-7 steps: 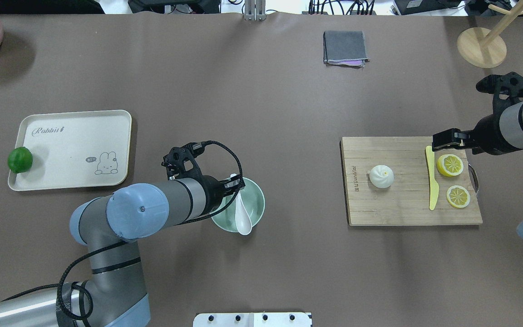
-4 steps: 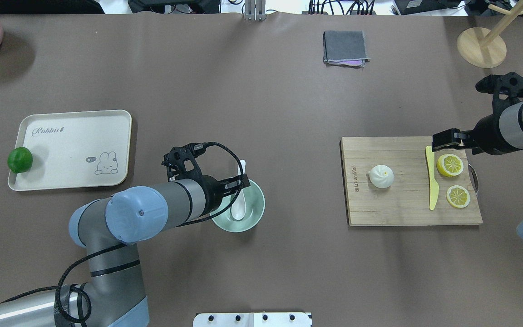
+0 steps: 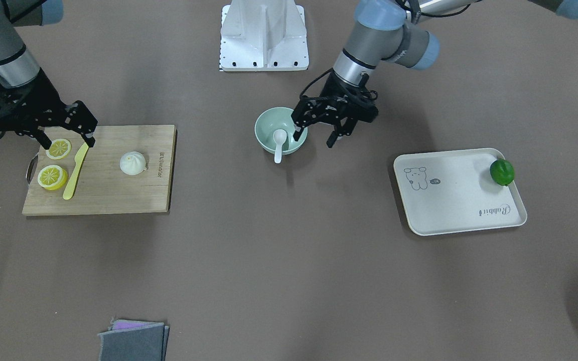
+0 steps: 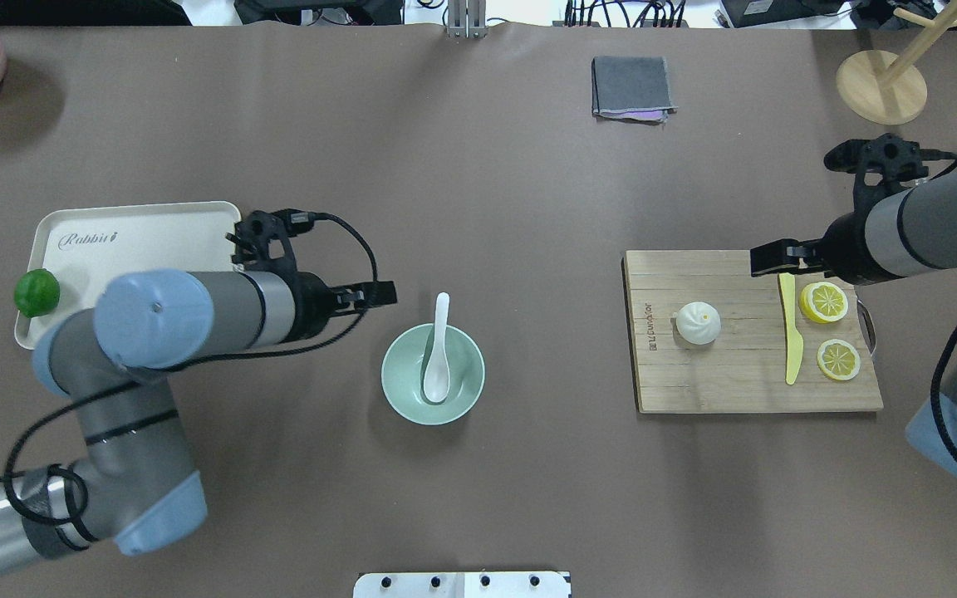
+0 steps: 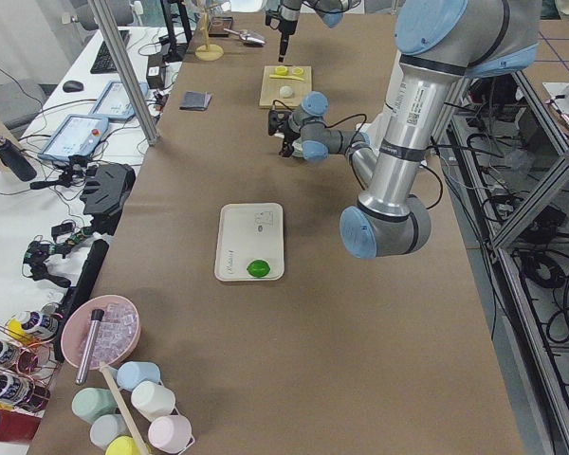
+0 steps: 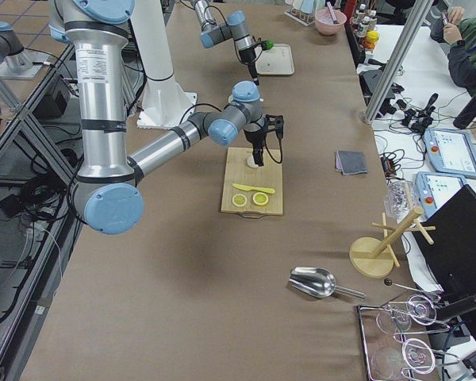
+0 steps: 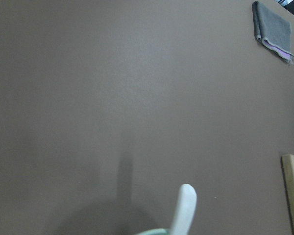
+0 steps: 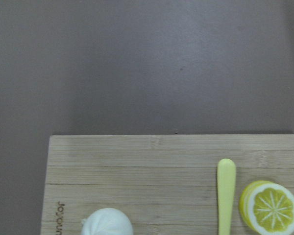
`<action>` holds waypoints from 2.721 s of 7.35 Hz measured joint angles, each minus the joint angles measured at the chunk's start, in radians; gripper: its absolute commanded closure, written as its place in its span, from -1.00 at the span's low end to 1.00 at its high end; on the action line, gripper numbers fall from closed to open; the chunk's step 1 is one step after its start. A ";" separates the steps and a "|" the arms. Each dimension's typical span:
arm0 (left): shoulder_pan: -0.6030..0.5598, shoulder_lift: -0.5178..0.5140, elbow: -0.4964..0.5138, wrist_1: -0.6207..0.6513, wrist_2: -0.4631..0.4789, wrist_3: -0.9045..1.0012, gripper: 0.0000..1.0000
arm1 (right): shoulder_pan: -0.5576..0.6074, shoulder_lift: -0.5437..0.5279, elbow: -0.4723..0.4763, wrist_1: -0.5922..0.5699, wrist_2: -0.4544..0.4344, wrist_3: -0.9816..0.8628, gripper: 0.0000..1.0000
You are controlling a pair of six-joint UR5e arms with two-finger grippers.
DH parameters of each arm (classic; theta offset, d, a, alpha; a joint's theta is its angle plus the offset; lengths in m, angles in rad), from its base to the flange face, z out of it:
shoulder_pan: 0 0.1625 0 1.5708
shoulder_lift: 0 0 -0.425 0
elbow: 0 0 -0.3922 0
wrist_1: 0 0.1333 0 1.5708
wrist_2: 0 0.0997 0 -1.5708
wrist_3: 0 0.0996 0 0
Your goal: Put spoon and bun in bowl
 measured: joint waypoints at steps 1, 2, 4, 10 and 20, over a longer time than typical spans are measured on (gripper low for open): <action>-0.106 0.061 0.000 0.001 -0.136 0.125 -1.00 | -0.037 0.033 0.000 -0.022 -0.035 0.023 -1.00; -0.218 0.127 0.003 0.003 -0.265 0.277 -1.00 | -0.073 0.066 0.001 -0.056 -0.064 0.063 -1.00; -0.436 0.280 0.005 0.022 -0.431 0.635 -1.00 | -0.157 0.115 0.001 -0.125 -0.148 0.147 -1.00; -0.645 0.448 0.007 0.025 -0.499 0.990 -1.00 | -0.294 0.130 -0.090 -0.164 -0.364 0.180 -0.44; -0.643 0.454 0.007 0.019 -0.500 0.978 -1.00 | -0.347 0.354 -0.100 -0.382 -0.394 0.418 1.00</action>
